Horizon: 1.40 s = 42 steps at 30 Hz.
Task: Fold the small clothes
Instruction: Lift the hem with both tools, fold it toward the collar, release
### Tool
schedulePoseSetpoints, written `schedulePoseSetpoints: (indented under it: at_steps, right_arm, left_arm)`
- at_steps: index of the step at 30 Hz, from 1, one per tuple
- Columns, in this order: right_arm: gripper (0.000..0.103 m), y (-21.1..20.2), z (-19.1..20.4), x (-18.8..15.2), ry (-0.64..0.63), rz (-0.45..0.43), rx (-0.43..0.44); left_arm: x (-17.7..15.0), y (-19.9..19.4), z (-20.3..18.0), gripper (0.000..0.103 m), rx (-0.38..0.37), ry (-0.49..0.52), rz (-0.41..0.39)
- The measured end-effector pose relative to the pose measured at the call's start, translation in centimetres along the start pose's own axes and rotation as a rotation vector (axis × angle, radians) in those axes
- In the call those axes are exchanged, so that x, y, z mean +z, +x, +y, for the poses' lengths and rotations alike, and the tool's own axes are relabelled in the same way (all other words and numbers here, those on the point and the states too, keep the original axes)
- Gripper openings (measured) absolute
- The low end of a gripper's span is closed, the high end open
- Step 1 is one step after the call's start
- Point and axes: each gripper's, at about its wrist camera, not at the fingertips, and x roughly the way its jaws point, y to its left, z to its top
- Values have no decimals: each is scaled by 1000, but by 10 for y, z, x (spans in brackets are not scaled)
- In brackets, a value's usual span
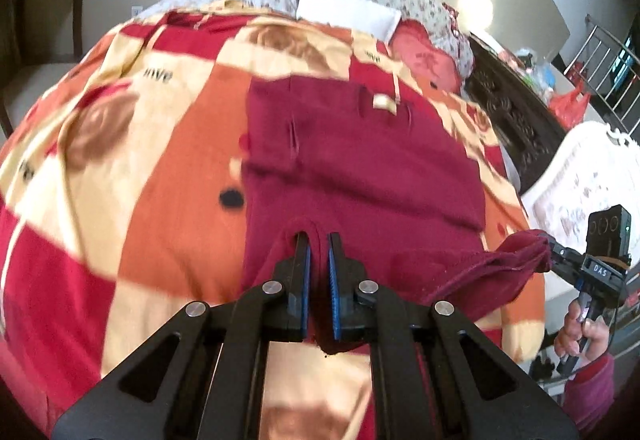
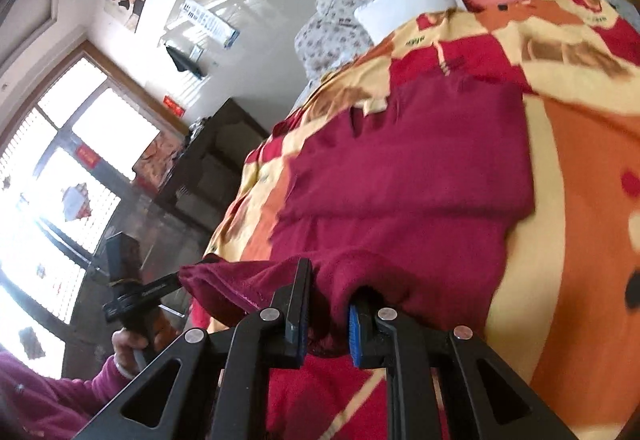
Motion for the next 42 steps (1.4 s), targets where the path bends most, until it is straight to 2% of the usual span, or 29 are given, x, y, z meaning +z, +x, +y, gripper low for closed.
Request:
schedulePoseSetpoints:
  at_steps: [4,8,16,18,21,24,25,26,28,30,32,34,36,40,41,42]
  right_arm:
    - [14,14,-12,37,-5,-38,-39]
    - [14,30,-28,76,3,-78,-60]
    - [14,71,-80,126,92,-82,-121]
    - [14,82,-102,134,170,-75,-122]
    - [14,99,-125,144,266,-19,-108]
    - [14,95,-118,152,223,-23,-99]
    - [14,92,-115,154,210,-31,-91]
    - [14,88,-112,157,200,-42,-81]
    - [14,86,-107,164,196,-41,-73]
    - [14,87,-104,167,200,-21,-77]
    - [17,87,-105,165,215,-10,-58]
    - [25,85,-113,162,276,4,-8]
    - [44,75,-120,161,321,-14,7]
    - [44,36,-122,163,322,-151,-36]
    - [44,31,-117,162,299,-169,-39]
    - [44,33,-109,162,252,-152,-50]
  left_arm:
    - [38,17,-7,7,22,19,-65]
    - [73,41,-10,7,27,15,-94]
    - [124,113,-5,6,66,-32,-67]
    - [135,129,2,6,56,-57,-51]
    - [145,148,11,8,46,-85,-20]
    - [151,153,15,18,12,-79,2]
    - [153,152,16,27,10,-76,-1]
    - [155,149,16,49,19,-71,-13]
    - [161,139,20,68,39,-84,-67]
    - [164,132,23,68,12,-104,-81]
    - [164,127,20,68,19,-91,-77]
    - [161,124,12,68,39,-51,-78]
    - [157,126,4,68,49,-15,-64]
    - [151,139,-3,68,59,9,-41]
    - [150,144,-3,68,62,6,-33]
    - [149,148,-3,68,65,-1,-27]
